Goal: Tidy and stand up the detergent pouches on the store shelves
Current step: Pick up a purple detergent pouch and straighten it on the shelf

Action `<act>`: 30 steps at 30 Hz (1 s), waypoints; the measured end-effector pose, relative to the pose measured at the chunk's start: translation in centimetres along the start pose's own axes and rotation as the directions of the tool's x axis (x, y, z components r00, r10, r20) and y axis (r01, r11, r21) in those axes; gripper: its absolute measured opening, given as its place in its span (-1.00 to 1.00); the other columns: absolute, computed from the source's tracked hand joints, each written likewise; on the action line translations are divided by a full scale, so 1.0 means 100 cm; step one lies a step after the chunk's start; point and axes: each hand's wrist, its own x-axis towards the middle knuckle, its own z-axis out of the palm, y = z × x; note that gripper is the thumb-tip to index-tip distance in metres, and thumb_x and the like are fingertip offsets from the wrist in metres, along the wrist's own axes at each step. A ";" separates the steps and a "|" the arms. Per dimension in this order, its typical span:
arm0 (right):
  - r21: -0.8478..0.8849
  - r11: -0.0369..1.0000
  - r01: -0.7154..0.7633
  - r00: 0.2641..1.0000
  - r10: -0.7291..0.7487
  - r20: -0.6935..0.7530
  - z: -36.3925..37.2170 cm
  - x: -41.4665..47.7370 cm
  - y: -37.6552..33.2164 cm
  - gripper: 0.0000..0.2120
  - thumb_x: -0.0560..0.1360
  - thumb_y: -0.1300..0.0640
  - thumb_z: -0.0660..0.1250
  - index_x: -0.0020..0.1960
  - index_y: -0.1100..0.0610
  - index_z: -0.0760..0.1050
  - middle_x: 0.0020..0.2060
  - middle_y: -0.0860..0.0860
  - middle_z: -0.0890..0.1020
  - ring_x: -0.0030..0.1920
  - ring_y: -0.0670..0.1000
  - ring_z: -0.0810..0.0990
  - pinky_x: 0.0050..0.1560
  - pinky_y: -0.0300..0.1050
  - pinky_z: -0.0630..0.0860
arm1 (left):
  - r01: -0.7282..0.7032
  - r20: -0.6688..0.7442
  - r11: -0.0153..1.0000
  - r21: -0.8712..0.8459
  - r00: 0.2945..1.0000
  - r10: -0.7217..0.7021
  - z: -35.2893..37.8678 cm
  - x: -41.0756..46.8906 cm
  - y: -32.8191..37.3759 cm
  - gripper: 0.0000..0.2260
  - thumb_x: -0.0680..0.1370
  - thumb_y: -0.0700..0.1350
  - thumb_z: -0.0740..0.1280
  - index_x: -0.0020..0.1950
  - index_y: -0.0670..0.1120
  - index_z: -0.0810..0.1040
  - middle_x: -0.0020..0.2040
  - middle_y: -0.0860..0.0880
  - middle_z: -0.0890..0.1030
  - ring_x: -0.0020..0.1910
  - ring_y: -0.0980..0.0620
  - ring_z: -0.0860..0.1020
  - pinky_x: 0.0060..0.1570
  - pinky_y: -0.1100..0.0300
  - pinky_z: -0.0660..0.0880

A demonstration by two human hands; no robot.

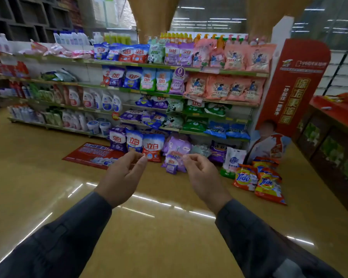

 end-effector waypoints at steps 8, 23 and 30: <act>-0.004 1.000 -0.028 0.999 0.028 0.032 0.023 0.056 0.019 -0.71 0.63 -0.07 0.26 0.22 0.11 0.51 -0.27 -0.09 0.52 -0.35 -0.18 0.43 -0.38 -0.34 0.38 | 0.028 -0.021 0.999 0.026 0.999 -0.028 0.009 0.048 -0.031 -0.77 0.65 0.03 0.15 0.21 -0.02 0.50 -0.09 0.09 0.55 -0.12 0.18 0.50 -0.21 0.24 0.40; -0.008 0.999 -0.040 0.999 0.040 -0.008 0.107 0.235 0.021 -0.66 0.62 -0.12 0.25 0.27 0.08 0.49 0.03 0.00 0.67 0.07 0.01 0.65 0.04 -0.05 0.59 | 0.002 0.030 1.000 -0.029 1.000 -0.001 -0.021 0.228 -0.110 -0.85 0.65 0.03 0.14 0.14 0.06 0.45 -0.11 0.03 0.57 -0.14 0.10 0.54 -0.23 0.24 0.44; 0.004 0.999 -0.041 0.999 0.041 -0.036 0.133 0.303 0.024 -0.70 0.62 -0.13 0.24 0.24 0.04 0.48 0.05 0.07 0.67 0.10 0.07 0.67 0.08 0.01 0.61 | -0.009 0.037 0.997 -0.081 0.999 0.012 -0.033 0.306 -0.141 -0.80 0.64 0.07 0.15 0.10 0.01 0.50 -0.14 -0.12 0.59 -0.18 -0.12 0.59 -0.22 -0.06 0.54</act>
